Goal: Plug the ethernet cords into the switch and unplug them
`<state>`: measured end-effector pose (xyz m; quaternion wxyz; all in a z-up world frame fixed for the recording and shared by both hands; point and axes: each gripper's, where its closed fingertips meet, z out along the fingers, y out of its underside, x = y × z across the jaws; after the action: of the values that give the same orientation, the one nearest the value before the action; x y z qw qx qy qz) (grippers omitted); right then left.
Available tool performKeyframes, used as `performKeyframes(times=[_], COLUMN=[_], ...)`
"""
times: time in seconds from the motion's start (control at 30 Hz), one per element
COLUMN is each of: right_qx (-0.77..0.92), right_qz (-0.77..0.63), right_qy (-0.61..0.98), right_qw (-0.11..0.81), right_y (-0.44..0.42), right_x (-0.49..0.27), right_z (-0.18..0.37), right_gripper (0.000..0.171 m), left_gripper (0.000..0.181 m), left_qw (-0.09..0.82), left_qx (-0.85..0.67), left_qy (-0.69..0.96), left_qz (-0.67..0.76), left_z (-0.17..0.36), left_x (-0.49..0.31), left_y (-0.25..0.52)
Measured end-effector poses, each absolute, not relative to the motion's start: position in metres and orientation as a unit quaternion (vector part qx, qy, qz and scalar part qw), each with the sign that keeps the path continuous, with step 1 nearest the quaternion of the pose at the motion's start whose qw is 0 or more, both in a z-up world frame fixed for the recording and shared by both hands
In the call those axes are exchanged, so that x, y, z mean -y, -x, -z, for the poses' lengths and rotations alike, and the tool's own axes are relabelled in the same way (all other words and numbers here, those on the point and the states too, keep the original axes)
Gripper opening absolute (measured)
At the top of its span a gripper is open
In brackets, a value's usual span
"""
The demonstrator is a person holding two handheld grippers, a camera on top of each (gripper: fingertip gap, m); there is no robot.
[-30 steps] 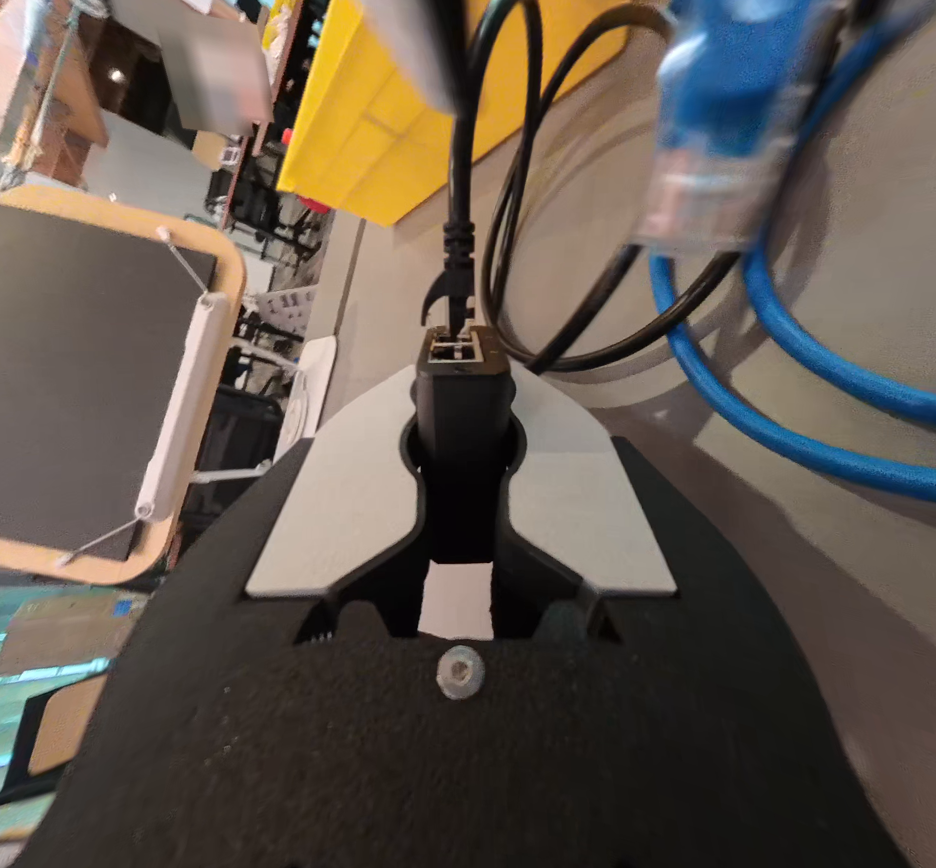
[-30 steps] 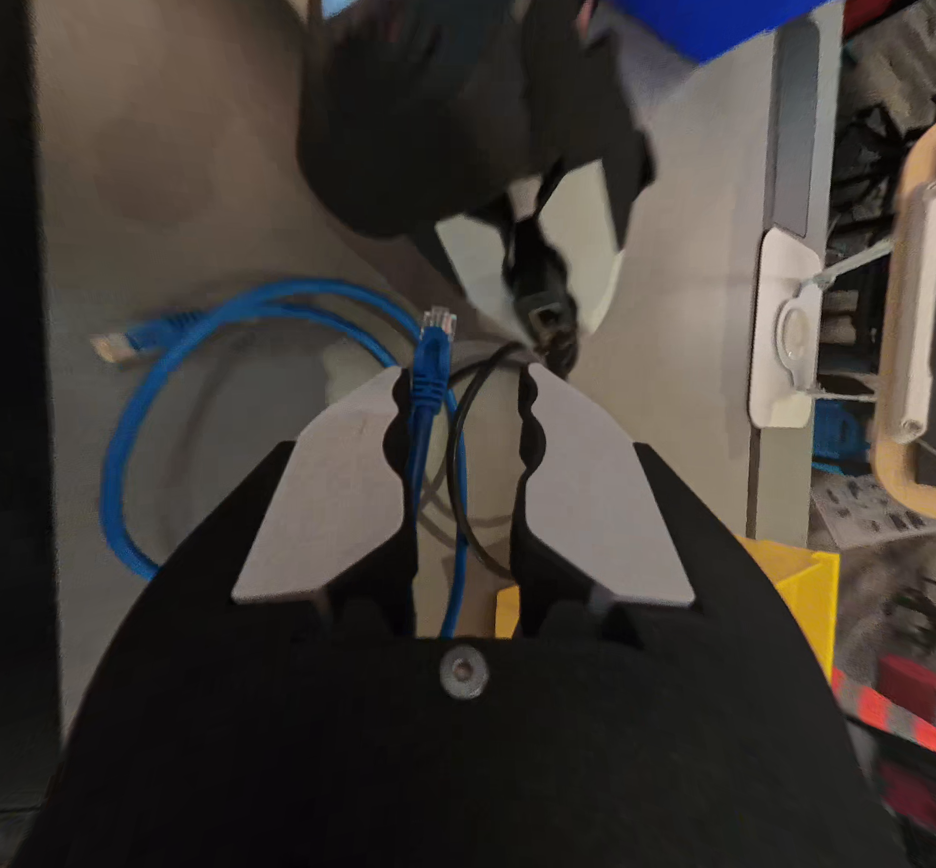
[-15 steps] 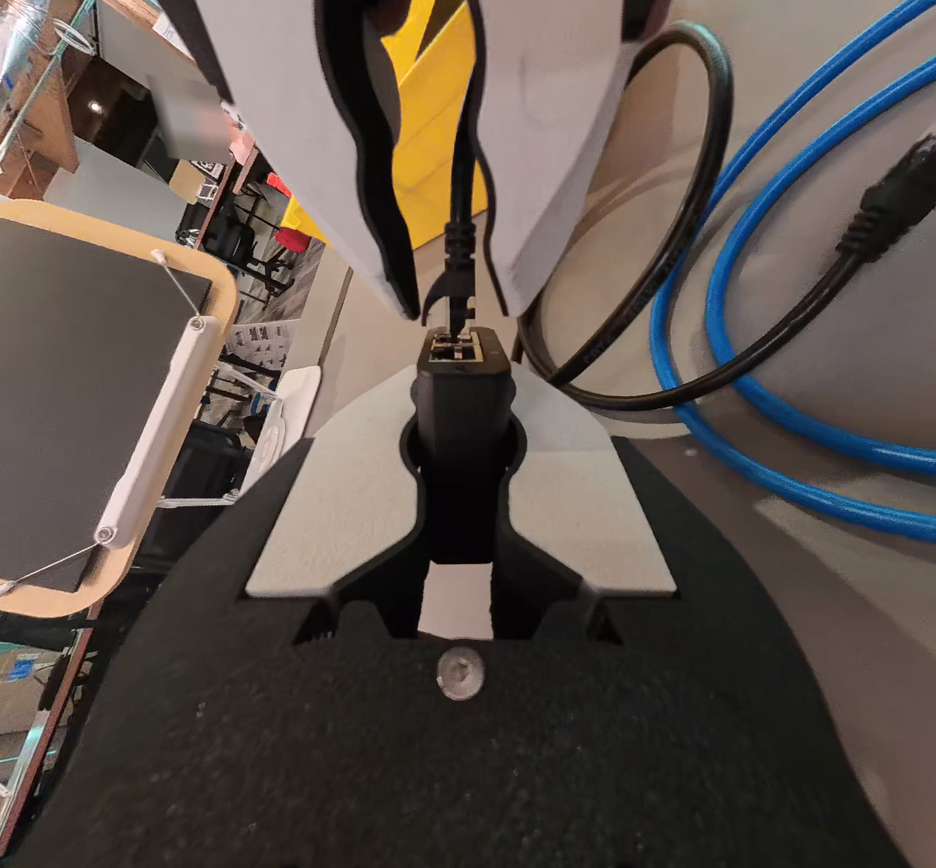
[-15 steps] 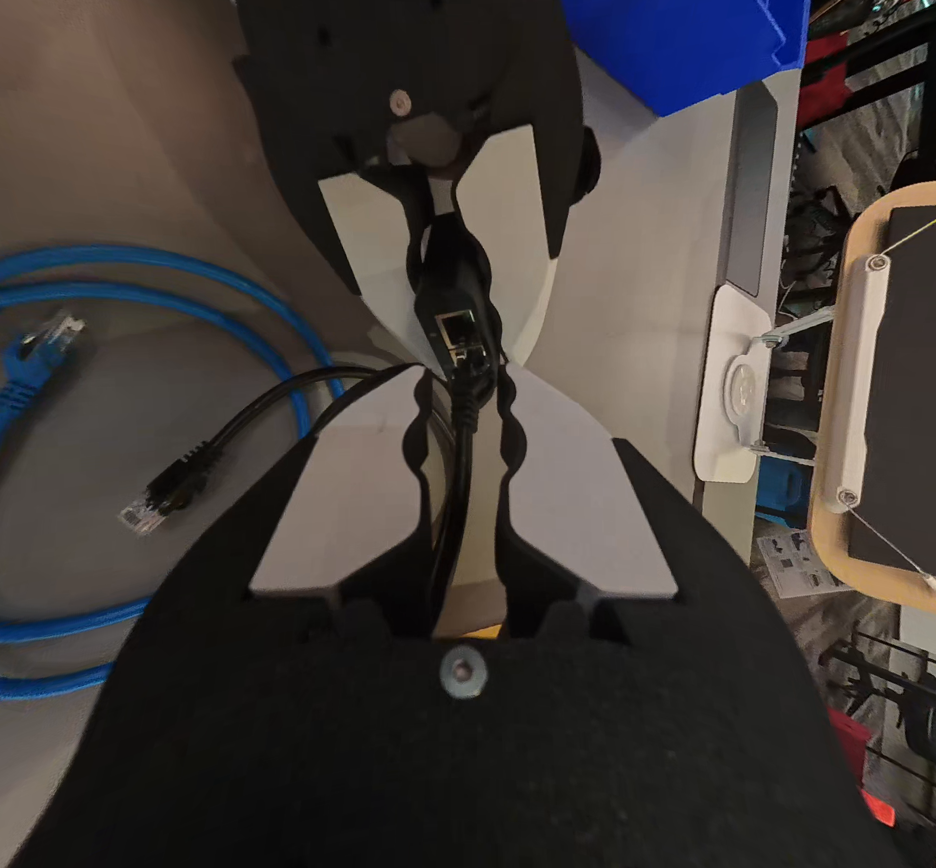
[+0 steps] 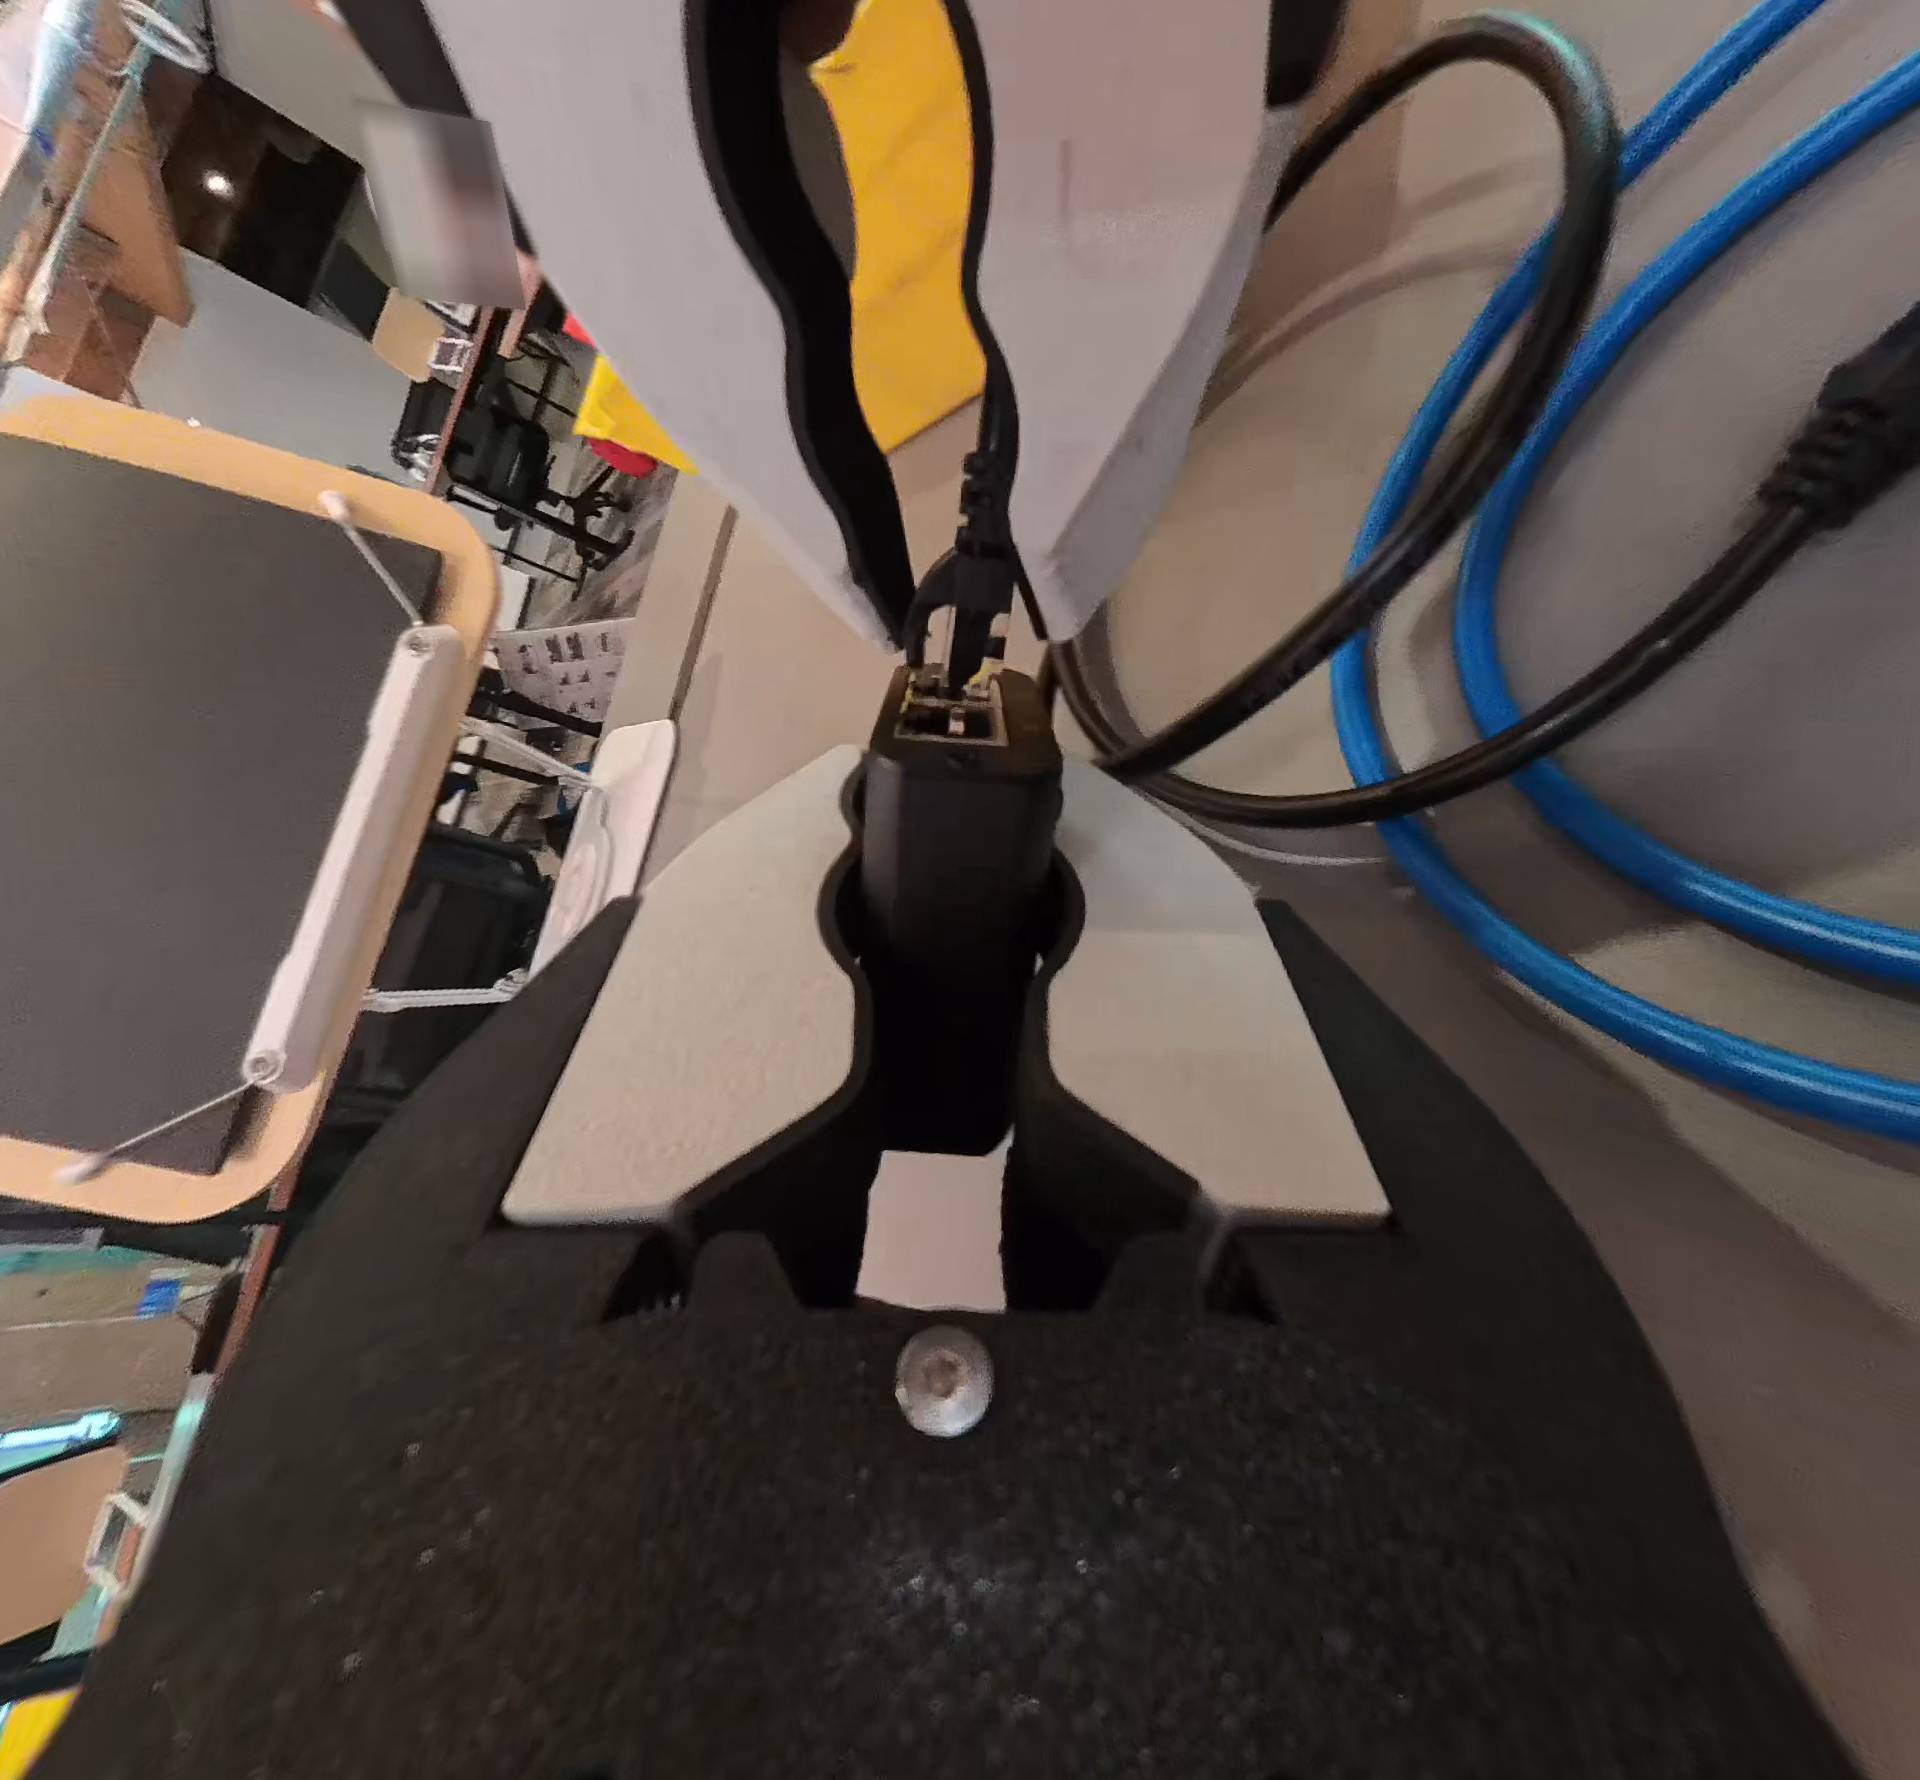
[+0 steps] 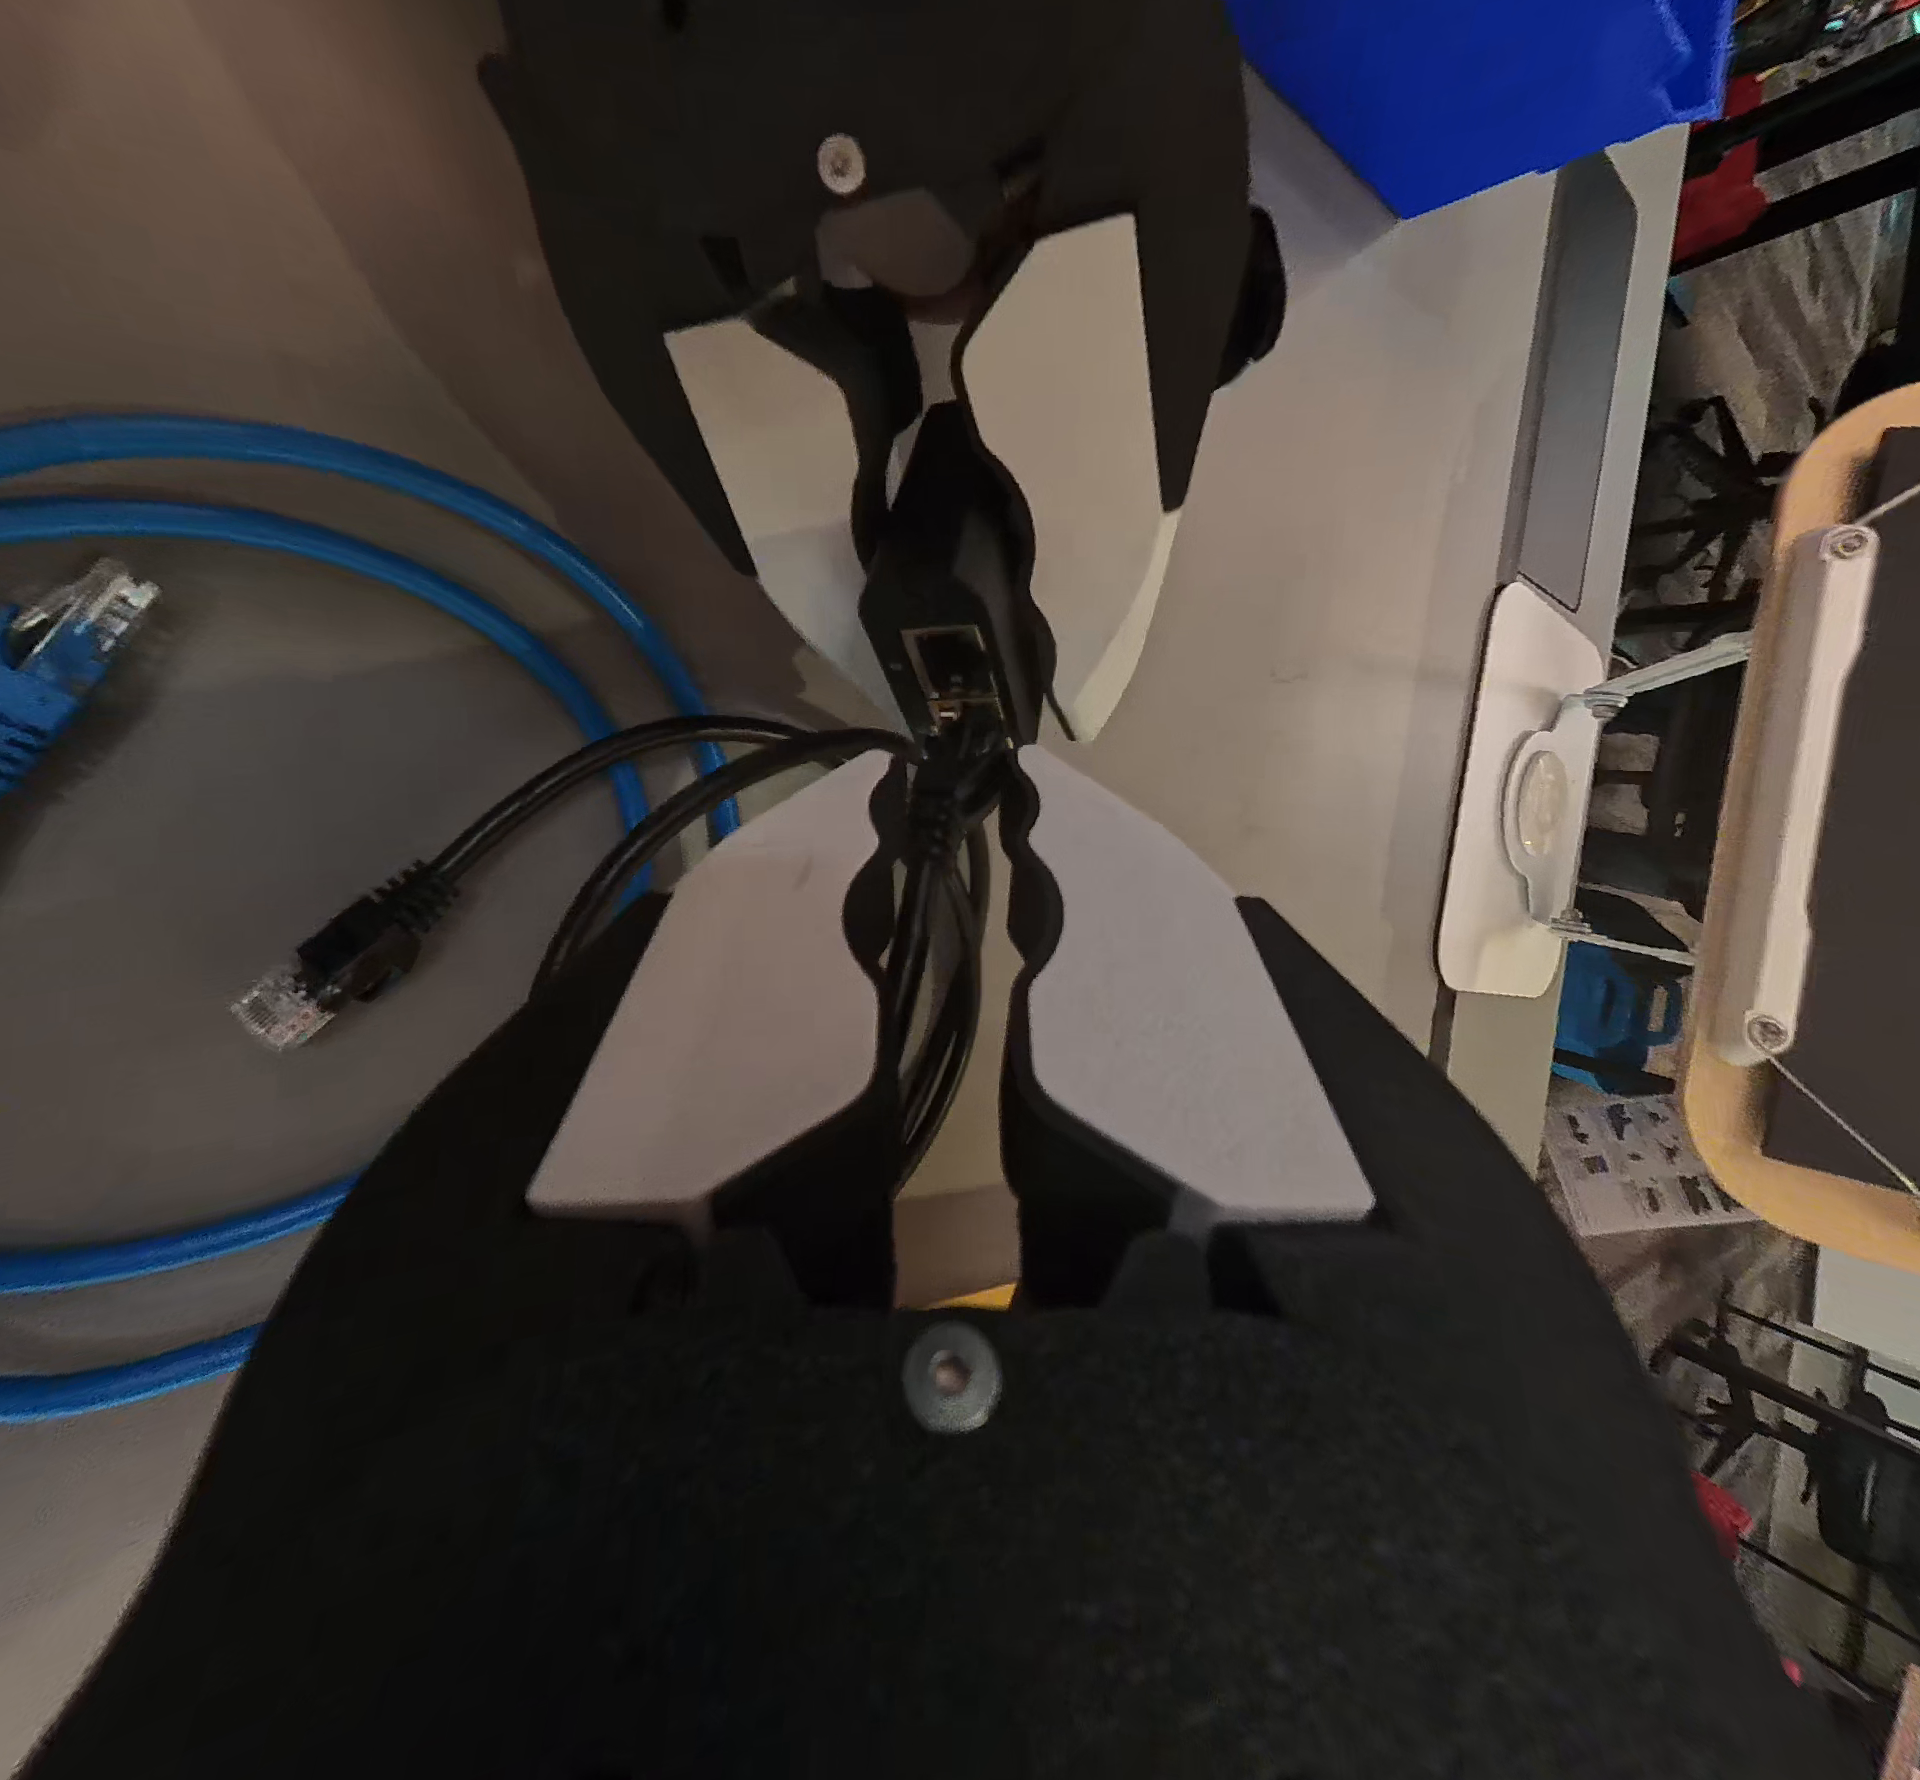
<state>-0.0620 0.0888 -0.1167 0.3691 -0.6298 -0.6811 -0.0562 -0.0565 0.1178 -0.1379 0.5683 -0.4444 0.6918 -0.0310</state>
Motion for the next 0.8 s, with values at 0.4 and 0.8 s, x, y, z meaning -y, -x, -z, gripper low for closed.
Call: performKeyframes(times=[0.4, 0.8], right_qx=[0.672, 0.535], right_qz=[0.023, -0.018], right_qy=[0.632, 0.766], right_qw=[0.386, 0.355], right_y=[0.071, 0.058], right_x=[-0.092, -0.094], right_z=[0.106, 0.11], right_gripper=[0.015, 0.02], left_gripper=[0.027, 0.026], left_qw=[0.609, 0.625], left_qx=[-0.661, -0.663], left_qy=[0.439, 0.406], left_qz=[-0.001, -0.07], left_z=[0.122, 0.127], left_x=[-0.123, -0.129], left_y=[0.06, 0.058])
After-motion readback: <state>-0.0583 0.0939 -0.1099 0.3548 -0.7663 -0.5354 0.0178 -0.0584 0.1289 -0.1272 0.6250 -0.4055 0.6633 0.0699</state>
